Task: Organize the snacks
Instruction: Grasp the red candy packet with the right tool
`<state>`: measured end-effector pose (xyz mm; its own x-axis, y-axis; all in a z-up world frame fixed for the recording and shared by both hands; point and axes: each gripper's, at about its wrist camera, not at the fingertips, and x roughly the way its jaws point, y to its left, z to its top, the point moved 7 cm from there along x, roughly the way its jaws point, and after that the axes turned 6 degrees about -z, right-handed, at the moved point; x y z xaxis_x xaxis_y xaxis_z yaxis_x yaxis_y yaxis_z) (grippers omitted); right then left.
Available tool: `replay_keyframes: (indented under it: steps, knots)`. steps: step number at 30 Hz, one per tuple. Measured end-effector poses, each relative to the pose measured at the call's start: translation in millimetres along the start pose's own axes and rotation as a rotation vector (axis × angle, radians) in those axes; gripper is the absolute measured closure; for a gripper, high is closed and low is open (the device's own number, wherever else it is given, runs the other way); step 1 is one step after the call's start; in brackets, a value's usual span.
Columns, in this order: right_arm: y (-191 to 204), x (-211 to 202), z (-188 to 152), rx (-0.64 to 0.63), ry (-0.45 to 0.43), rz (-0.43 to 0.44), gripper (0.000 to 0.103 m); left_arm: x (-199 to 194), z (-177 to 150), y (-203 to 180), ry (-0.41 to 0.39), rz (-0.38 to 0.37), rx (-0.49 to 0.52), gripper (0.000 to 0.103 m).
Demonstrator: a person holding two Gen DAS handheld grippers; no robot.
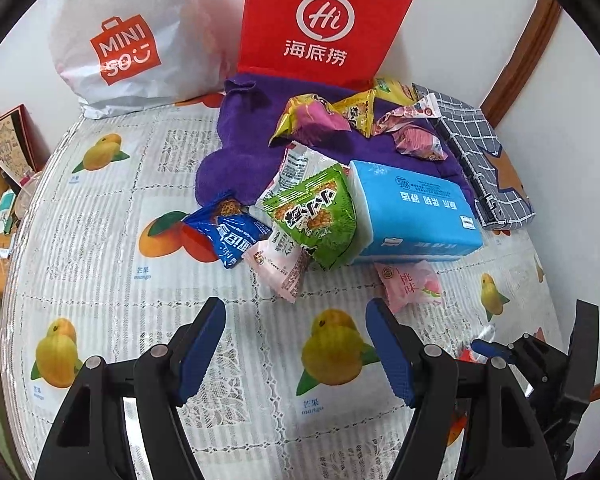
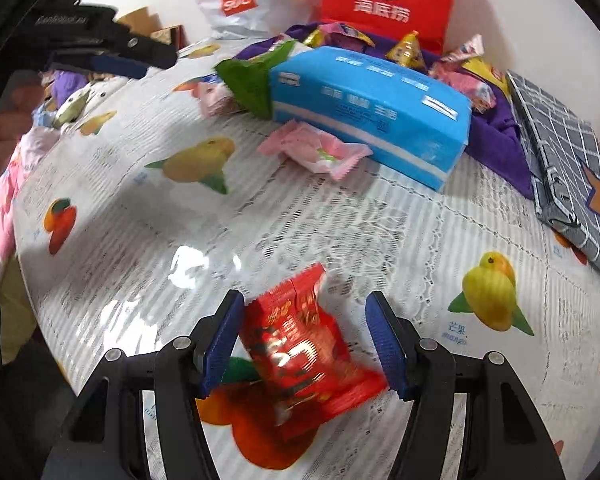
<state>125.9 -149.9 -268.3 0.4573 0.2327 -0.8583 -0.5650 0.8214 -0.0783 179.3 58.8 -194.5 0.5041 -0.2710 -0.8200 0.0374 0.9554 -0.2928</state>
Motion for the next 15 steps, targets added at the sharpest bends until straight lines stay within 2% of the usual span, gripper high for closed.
replay_keyframes:
  steps: [1,5,6,8,9,15]
  knots:
    - [-4.6,1.2,0.0,0.015,0.004,-0.002,0.051,2.0,0.8,-1.5,0.003,-0.002,0.0,0.032]
    - [-22.4,-5.8,2.1,0.089,0.017,0.019,0.051,5.1,1.6,-8.7,0.007,-0.01,0.011,0.032]
    - [-25.0,-8.7,1.9,0.103,0.019,0.035,0.05,5.1,1.2,-11.4,0.006,-0.014,0.016,0.032]
    - [-26.4,-16.2,0.7,0.119,0.012,0.051,0.04,5.0,0.2,-15.0,0.005,-0.018,0.023,0.032]
    - [-24.6,-21.0,-0.7,0.114,0.004,0.053,0.039,4.8,-0.7,-16.4,0.005,-0.019,0.026,0.032]
    - [-7.1,-23.6,-16.2,0.081,0.012,0.016,0.037,0.9,-6.5,-18.7,0.001,-0.021,0.032,0.032]
